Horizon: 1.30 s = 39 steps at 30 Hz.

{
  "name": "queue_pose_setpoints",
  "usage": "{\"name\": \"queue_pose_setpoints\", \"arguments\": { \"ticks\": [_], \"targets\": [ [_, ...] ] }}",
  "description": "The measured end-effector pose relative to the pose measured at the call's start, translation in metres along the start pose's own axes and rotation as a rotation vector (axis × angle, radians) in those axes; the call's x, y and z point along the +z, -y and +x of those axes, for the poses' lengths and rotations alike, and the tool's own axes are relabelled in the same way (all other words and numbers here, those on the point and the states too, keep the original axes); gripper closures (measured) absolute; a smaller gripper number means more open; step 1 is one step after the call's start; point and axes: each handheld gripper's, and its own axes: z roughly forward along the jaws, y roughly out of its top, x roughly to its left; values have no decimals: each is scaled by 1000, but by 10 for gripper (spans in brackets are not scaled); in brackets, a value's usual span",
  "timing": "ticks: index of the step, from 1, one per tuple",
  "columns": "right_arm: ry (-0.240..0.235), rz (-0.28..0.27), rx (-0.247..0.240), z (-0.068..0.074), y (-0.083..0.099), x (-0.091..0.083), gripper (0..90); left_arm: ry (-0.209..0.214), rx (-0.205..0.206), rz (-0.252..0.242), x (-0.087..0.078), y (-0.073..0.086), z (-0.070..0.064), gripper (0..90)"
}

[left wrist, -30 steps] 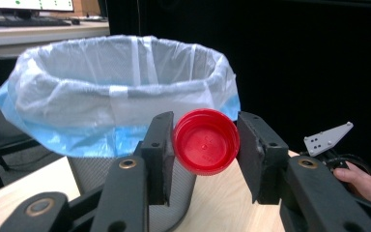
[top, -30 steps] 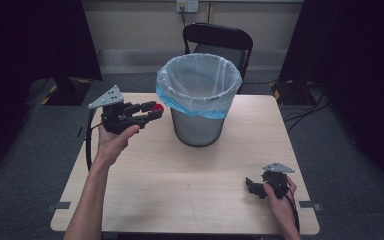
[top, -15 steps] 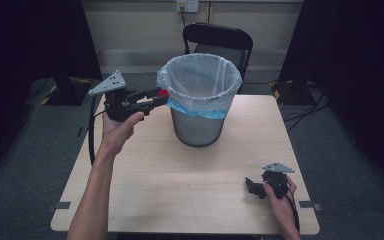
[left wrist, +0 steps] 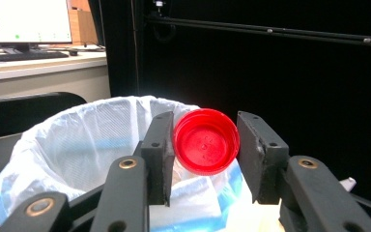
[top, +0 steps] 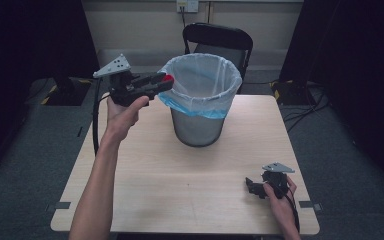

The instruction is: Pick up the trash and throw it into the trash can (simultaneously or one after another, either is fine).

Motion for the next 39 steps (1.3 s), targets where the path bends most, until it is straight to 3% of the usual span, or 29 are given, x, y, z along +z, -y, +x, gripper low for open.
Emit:
{"name": "queue_pose_setpoints", "arguments": {
  "ticks": [18,26,39],
  "targets": [
    [-2,1,0,0,0,0,106,-6,-6,22,46,-14,16,593],
    [-1,-1,-1,0,0,0,107,-31,-12,68,66,-12,23,593],
    [-1,-1,0,0,0,0,107,-4,1,129,93,-14,26,593]
  ]
}}
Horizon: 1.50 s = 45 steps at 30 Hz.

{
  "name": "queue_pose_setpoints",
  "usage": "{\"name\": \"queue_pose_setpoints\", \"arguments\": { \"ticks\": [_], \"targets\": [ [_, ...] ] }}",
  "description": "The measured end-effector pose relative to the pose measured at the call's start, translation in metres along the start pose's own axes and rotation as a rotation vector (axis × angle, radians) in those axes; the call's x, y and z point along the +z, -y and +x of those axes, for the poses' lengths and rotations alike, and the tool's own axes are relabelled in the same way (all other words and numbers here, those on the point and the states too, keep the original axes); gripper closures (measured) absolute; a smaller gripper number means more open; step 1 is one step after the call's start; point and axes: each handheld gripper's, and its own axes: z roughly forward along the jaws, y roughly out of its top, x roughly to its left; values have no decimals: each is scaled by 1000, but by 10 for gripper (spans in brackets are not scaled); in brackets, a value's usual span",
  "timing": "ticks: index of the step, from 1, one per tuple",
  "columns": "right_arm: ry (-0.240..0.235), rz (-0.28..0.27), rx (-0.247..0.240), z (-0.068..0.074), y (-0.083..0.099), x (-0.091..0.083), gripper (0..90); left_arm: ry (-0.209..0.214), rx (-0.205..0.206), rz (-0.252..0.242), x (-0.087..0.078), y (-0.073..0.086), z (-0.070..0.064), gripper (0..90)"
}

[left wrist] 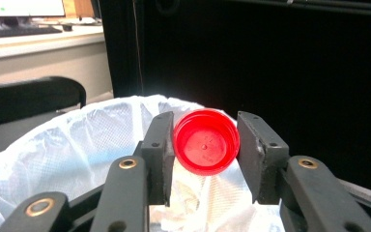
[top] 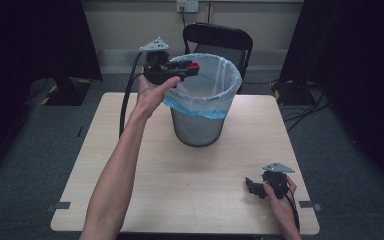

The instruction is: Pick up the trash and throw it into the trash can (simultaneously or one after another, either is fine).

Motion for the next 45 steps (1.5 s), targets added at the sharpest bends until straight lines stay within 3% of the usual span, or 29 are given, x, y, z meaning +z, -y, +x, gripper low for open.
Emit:
{"name": "queue_pose_setpoints", "arguments": {
  "ticks": [5,10,12,17,22,25,30,32,39,45],
  "targets": [
    [-5,2,-2,0,0,0,107,-2,-24,18,6,7,3,592],
    [-5,2,-3,0,0,0,107,-15,-15,33,7,11,5,587],
    [-5,2,-2,0,0,0,107,-43,-24,31,8,12,5,531],
    [-5,2,-3,0,0,0,107,-62,-35,17,7,13,5,393],
    [-5,2,-3,0,0,0,107,-57,-52,23,4,15,7,264],
    [-5,2,-3,0,0,0,107,-50,-47,26,1,15,7,259],
    [-5,2,-3,0,0,0,108,-42,-62,7,-6,13,7,170],
    [-5,2,-3,0,0,0,107,-57,-66,14,-9,13,7,158],
    [-5,2,-3,0,0,0,107,-43,-86,9,-18,18,10,166],
    [-5,2,-3,0,0,0,107,-38,-73,-1,-31,23,7,175]
  ]
}}
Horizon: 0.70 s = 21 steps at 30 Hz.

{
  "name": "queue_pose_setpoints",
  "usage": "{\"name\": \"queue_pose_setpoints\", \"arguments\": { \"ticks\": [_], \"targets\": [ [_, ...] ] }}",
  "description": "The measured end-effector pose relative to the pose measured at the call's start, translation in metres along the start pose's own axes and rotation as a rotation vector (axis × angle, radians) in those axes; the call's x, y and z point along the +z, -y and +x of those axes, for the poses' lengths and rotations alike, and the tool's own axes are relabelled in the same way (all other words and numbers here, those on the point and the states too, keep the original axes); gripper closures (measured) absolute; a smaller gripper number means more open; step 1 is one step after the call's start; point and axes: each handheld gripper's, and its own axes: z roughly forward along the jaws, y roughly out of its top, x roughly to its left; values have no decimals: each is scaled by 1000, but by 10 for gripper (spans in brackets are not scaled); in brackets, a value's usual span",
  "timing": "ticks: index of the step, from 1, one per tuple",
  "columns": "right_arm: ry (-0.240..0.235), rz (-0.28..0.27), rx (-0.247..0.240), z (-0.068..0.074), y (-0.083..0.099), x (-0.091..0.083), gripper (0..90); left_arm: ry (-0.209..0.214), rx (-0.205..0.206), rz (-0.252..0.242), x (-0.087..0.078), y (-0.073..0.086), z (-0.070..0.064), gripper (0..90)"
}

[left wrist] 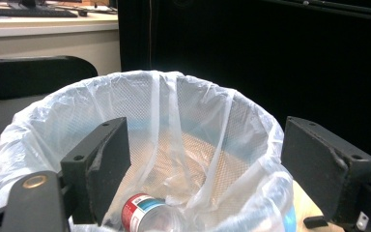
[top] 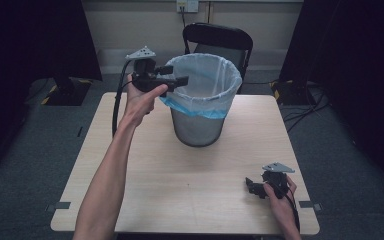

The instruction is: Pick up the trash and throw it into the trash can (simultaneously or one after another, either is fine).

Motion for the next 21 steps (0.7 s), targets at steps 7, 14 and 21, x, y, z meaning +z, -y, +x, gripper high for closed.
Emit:
{"name": "queue_pose_setpoints", "arguments": {
  "ticks": [7,14,21],
  "targets": [
    [0,0,0,0,0,0,107,-8,25,-3,-15,3,0,162],
    [0,0,0,0,0,0,107,1,81,12,-28,4,-4,164],
    [0,0,0,0,0,0,107,7,78,27,-37,11,-9,165]
  ]
}}
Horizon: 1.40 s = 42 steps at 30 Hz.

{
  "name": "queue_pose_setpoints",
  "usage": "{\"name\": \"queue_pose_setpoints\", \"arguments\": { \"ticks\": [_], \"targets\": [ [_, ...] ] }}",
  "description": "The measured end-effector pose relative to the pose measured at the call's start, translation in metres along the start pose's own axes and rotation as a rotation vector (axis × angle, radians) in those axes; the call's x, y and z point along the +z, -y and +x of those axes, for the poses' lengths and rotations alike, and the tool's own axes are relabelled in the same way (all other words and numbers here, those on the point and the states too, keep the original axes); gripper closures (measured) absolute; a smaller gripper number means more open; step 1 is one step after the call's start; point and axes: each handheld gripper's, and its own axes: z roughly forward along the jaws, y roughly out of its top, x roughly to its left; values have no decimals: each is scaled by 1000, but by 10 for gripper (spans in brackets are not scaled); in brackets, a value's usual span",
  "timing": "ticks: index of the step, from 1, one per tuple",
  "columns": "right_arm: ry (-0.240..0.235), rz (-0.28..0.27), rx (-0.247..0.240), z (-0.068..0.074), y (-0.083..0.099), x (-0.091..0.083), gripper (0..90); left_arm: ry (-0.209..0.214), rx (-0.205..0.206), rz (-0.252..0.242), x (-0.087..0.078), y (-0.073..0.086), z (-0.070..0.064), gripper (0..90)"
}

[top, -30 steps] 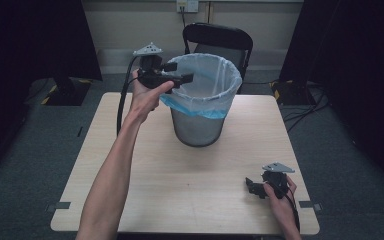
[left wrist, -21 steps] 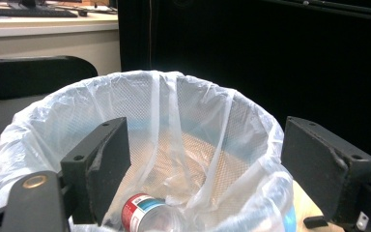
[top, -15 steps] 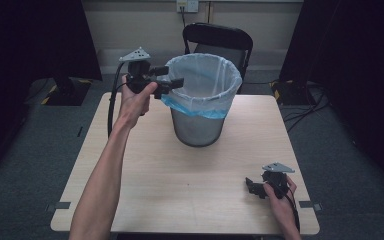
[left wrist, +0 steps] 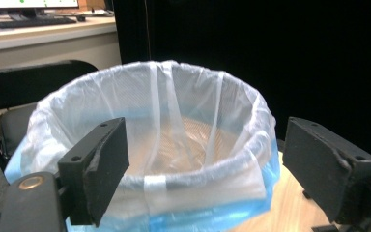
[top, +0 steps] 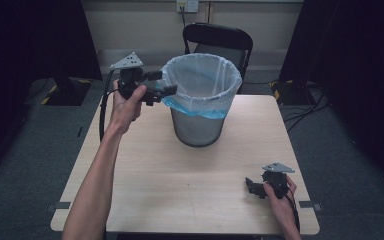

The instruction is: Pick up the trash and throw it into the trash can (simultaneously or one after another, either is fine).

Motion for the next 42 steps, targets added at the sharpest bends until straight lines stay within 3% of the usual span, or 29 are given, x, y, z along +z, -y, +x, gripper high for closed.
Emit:
{"name": "queue_pose_setpoints", "arguments": {
  "ticks": [7,17,25,29,35,42],
  "targets": [
    [0,0,0,0,0,0,107,-11,-9,19,-13,7,-4,173],
    [0,1,1,0,0,0,107,-24,-7,6,-31,22,-5,187],
    [0,0,0,0,0,0,107,-48,1,8,-41,41,-7,187],
    [0,0,0,0,0,0,107,-68,-16,5,-46,51,-6,187],
    [0,1,1,0,0,0,107,-59,-29,-6,-56,69,-6,172],
    [0,0,0,0,0,0,107,-65,-38,33,-65,89,-5,157]
  ]
}}
